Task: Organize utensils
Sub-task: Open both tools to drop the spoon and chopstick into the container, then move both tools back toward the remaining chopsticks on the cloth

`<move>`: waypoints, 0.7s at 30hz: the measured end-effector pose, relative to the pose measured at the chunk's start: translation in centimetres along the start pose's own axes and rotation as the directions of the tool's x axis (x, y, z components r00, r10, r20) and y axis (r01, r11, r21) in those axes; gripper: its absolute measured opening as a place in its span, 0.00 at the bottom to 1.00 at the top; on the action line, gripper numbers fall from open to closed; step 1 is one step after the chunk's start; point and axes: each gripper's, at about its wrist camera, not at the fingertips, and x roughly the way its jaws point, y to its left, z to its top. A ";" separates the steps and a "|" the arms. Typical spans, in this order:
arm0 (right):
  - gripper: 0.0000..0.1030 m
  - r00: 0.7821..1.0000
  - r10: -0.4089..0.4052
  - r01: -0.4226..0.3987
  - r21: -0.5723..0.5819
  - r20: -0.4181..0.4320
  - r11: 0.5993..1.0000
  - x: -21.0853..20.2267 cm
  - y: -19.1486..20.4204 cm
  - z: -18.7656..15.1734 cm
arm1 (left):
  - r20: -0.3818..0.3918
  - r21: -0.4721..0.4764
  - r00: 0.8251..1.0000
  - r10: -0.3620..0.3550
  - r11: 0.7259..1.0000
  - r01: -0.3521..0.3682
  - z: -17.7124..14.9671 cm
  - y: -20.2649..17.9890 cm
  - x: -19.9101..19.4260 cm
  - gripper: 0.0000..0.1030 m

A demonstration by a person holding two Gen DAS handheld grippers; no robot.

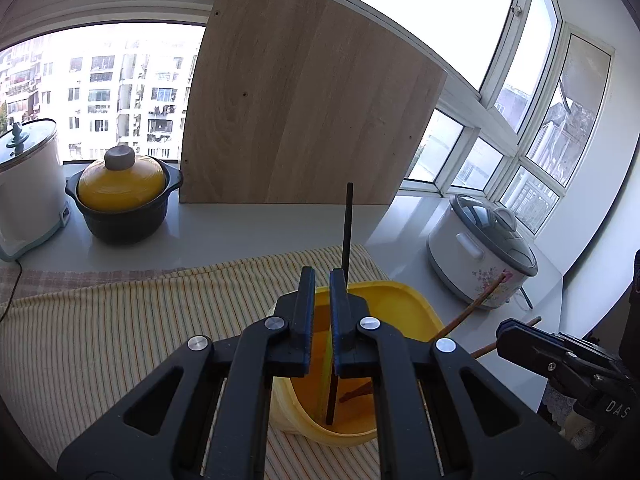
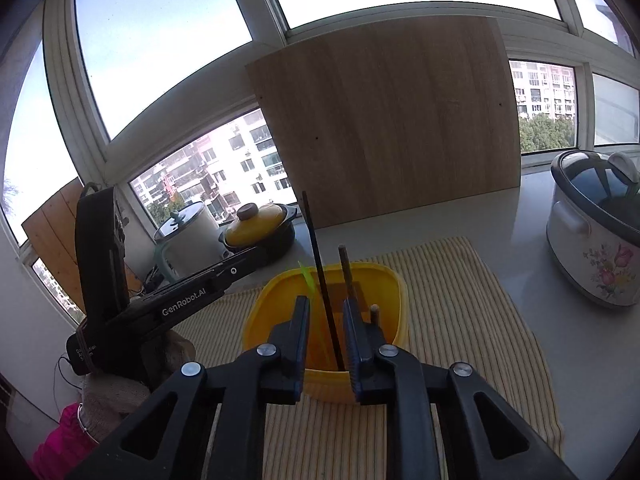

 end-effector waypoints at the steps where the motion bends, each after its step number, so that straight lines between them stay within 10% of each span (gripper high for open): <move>1: 0.20 1.000 -0.002 0.002 0.002 -0.001 1.000 0.0 0.0 -0.1 | -0.001 0.003 1.000 -0.002 1.000 0.002 -0.2 0.0 -0.2 0.04; 21: 0.28 0.999 0.015 -0.016 -0.033 -0.044 0.999 0.0 3.6 -2.3 | -0.030 0.035 0.996 0.088 0.996 -0.087 -3.6 3.8 -7.2 0.11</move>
